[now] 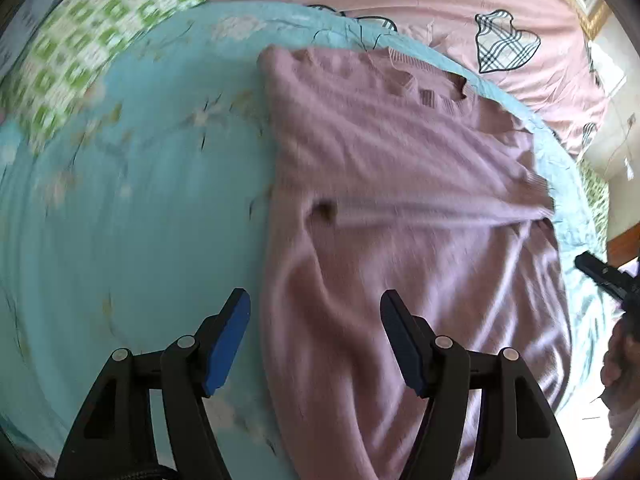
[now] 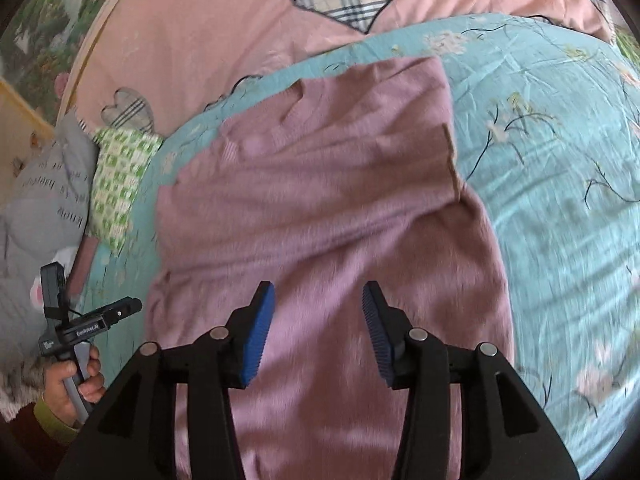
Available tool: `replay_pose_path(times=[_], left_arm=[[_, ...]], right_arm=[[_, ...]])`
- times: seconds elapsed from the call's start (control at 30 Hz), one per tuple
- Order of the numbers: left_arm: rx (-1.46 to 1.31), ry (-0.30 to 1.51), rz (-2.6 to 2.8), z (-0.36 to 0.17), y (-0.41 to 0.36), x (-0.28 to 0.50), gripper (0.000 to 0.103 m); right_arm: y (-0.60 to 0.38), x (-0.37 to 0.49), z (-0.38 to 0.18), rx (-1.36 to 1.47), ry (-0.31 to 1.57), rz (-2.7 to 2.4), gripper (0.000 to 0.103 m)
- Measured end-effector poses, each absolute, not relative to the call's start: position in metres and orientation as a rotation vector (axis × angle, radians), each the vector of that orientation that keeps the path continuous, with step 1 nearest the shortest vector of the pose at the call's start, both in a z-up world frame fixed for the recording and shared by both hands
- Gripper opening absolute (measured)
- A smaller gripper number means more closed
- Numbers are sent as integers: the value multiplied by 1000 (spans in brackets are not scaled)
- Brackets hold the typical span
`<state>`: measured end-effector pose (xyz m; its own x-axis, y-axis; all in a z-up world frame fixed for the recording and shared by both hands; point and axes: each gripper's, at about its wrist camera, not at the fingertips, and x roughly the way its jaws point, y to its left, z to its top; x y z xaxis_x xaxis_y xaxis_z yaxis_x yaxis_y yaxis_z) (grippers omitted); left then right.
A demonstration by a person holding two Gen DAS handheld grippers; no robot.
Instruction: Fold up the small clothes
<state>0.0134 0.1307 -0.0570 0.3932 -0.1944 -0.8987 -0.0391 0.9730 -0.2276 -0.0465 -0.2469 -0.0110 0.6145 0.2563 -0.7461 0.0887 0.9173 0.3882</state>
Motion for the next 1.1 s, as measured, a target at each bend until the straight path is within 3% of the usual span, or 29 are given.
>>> replay_pose_path(times=[0.2,0.6,1.1], left_arm=[[-377,1194,-44,-73,133,-52,68],[-420,1267,-54,-99,111,-142,68],[-606,1258,-99,-130,115,-173,72]], right_arm=[[-238,-88,-19,336,948,169,48],[-267,-168,-38,386,972,196,48],[-284,-224,-96,354,1128,275,48]])
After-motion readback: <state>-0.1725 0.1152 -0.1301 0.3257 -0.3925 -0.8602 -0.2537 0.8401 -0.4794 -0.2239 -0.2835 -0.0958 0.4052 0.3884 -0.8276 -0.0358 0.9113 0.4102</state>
